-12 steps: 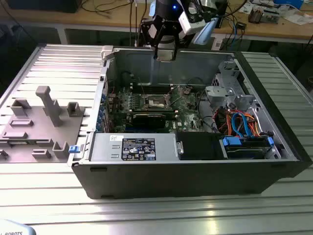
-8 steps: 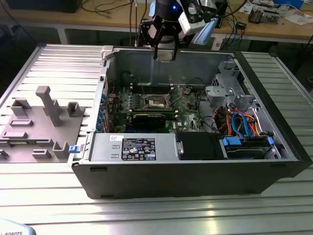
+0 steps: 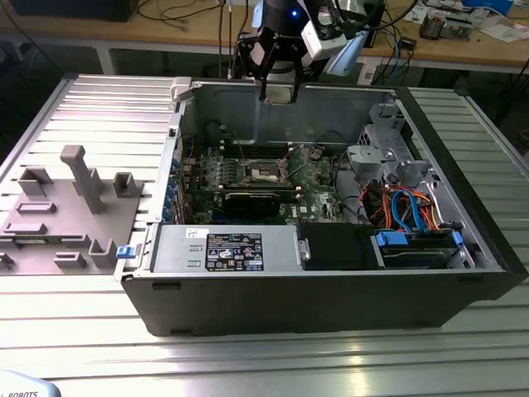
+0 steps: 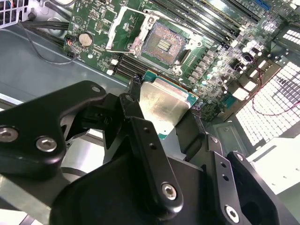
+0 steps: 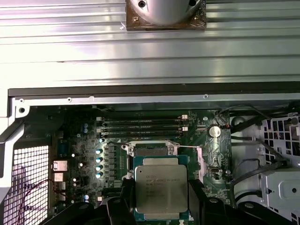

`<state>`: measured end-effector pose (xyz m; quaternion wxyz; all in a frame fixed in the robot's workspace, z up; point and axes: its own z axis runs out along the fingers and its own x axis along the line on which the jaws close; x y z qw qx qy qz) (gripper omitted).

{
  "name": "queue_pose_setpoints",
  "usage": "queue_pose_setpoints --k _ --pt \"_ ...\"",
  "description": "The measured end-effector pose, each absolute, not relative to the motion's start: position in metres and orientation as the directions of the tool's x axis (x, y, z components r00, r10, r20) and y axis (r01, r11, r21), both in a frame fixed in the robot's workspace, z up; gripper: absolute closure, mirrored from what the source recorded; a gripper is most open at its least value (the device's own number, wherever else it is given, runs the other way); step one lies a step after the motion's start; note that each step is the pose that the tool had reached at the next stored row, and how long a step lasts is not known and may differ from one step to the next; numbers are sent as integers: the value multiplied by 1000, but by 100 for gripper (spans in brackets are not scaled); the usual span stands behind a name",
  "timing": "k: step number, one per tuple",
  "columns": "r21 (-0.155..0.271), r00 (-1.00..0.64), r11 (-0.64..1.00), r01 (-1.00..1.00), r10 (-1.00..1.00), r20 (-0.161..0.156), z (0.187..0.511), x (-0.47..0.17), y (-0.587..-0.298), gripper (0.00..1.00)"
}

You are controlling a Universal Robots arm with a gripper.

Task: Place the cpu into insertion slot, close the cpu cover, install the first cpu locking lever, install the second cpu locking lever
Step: 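Place the cpu into insertion slot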

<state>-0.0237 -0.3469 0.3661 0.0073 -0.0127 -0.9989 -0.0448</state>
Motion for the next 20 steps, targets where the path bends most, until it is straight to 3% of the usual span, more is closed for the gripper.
queue_pose_setpoints --k 20 --pt "89 -1000 996 26 25 16 362 -24 -347 46"
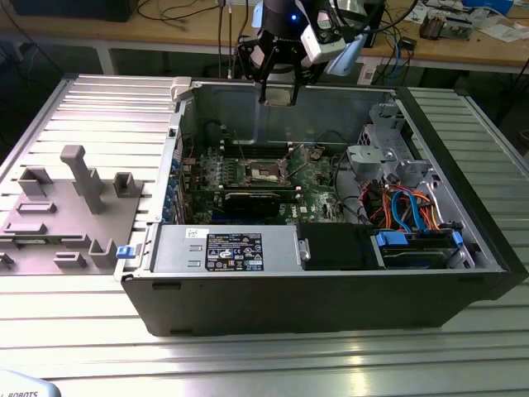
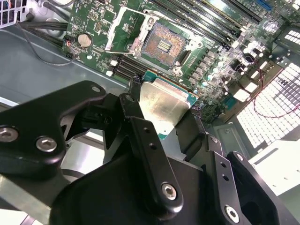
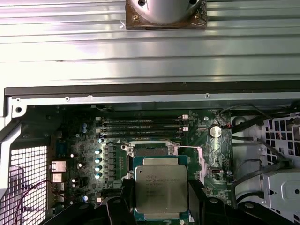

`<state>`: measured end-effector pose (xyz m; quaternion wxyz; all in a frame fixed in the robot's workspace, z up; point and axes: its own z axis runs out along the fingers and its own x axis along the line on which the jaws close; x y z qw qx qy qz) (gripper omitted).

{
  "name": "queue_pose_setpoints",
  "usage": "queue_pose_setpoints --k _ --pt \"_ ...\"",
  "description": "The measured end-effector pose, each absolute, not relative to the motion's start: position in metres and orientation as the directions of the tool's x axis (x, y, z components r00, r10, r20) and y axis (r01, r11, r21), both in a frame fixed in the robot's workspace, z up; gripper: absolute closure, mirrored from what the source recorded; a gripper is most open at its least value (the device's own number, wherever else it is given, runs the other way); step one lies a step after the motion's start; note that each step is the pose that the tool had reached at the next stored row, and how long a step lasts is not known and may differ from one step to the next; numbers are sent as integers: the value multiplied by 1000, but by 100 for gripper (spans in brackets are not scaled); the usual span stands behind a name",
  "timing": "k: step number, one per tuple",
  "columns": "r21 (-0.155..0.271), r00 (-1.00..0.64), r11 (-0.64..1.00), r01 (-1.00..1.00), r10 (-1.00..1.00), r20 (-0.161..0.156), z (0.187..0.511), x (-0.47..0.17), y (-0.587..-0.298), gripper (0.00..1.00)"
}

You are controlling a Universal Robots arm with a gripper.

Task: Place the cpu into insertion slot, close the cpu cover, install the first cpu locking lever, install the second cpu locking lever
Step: 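Place the cpu into insertion slot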

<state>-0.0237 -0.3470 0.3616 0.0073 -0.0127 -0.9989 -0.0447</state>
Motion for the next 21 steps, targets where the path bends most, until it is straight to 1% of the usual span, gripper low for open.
queue_pose_setpoints --k 21 --pt "89 -1000 996 26 25 16 358 -24 -347 46"
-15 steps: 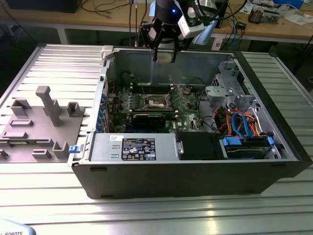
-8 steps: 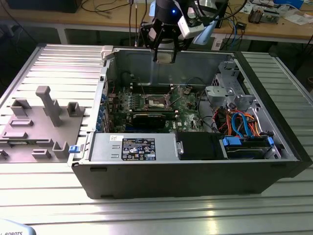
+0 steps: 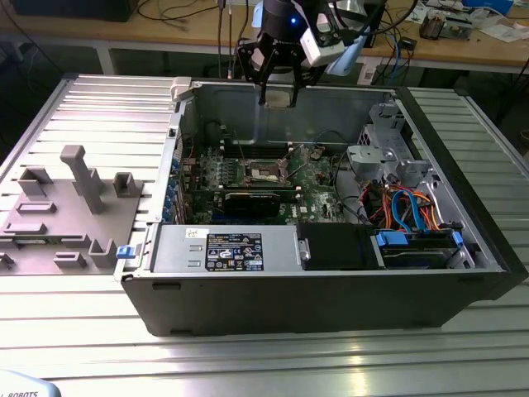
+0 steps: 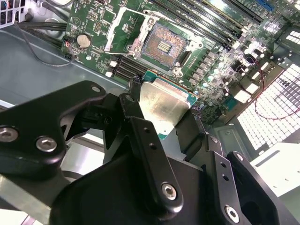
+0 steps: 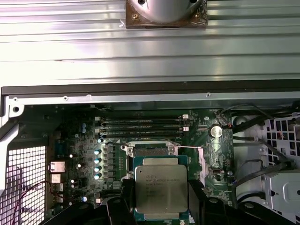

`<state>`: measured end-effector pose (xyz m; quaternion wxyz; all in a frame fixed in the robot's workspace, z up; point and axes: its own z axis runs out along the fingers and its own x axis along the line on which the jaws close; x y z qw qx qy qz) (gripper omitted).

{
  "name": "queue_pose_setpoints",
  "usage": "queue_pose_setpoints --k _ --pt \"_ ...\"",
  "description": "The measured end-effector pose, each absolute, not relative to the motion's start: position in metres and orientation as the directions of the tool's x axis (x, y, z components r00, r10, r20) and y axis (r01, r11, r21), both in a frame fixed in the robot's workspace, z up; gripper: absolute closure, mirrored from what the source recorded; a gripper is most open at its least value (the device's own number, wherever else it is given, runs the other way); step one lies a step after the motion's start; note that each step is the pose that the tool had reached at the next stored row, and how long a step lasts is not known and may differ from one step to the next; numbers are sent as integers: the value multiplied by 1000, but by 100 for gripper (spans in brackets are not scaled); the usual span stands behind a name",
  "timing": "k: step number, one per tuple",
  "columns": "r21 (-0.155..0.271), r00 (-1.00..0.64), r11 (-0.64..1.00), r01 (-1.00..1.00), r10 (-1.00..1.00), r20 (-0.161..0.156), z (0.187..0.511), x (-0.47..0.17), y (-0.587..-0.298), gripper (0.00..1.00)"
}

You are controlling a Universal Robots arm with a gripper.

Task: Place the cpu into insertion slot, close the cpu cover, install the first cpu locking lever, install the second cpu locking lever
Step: 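Place the cpu into insertion slot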

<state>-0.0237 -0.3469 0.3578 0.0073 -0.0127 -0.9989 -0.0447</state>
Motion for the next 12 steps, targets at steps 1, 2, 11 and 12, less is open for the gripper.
queue_pose_setpoints --k 1,2,11,12 --pt "89 -1000 996 26 25 16 358 -24 -347 46" --pt "89 -1000 996 26 25 16 357 -24 -347 46" --pt "89 -1000 996 26 25 16 355 -24 -347 46" --pt "89 -1000 996 26 25 16 355 -24 -347 46"
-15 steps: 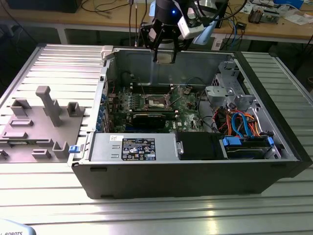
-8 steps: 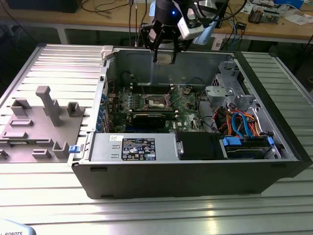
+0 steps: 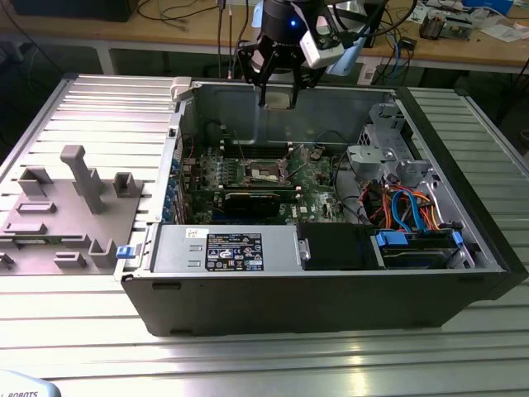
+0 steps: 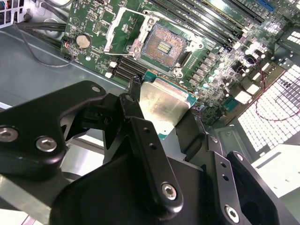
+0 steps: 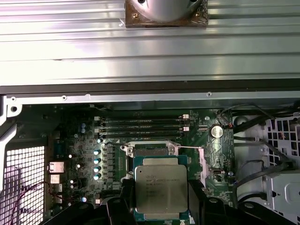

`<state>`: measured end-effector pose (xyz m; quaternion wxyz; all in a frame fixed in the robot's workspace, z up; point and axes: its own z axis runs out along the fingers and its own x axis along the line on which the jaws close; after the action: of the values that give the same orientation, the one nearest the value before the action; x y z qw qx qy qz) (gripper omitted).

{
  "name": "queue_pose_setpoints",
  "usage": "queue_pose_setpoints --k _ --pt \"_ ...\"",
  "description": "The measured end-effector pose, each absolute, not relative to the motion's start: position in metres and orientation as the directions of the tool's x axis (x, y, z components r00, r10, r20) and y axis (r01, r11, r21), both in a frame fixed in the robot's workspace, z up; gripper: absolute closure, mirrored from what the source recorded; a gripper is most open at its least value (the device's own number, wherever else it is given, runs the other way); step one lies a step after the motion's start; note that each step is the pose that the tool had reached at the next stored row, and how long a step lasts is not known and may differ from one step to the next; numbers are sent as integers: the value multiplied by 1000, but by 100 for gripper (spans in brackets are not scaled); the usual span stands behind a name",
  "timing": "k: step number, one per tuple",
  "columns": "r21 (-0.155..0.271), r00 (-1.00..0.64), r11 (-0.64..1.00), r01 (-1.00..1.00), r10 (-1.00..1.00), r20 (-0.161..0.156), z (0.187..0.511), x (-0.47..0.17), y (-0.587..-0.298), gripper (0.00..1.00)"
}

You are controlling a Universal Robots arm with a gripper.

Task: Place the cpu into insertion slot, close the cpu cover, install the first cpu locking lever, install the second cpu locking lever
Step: 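Place the cpu into insertion slot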

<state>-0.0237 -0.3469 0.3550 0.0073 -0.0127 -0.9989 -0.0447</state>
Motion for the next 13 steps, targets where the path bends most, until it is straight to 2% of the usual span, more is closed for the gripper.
queue_pose_setpoints --k 13 --pt "89 -1000 996 26 25 16 349 -24 -347 46"
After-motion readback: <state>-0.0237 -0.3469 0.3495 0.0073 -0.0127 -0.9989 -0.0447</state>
